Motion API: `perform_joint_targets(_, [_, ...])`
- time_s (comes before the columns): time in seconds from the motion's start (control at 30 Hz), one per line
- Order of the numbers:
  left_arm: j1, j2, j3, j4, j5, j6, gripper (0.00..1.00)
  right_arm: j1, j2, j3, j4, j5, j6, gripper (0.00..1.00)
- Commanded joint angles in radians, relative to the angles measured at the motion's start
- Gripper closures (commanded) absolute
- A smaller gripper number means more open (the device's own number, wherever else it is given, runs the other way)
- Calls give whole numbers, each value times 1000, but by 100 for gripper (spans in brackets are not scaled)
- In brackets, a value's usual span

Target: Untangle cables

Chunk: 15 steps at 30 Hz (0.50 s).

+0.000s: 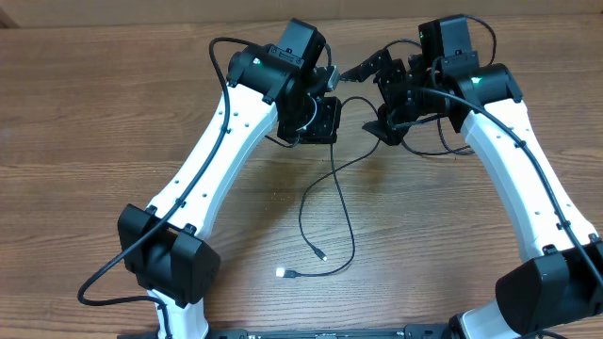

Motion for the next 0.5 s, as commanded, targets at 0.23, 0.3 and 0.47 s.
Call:
perform_joint_targets(0.23, [-42, -57, 13, 2, 41, 7, 96, -2, 1, 8, 54, 31, 111, 20])
perform_joint_targets(0.3, [-40, -57, 13, 1, 41, 7, 96, -10, 1, 8, 57, 32, 111, 20])
perform_joint_targets(0.47, [-40, -58, 13, 0, 46, 3, 96, -31, 1, 8, 56, 52, 111, 33])
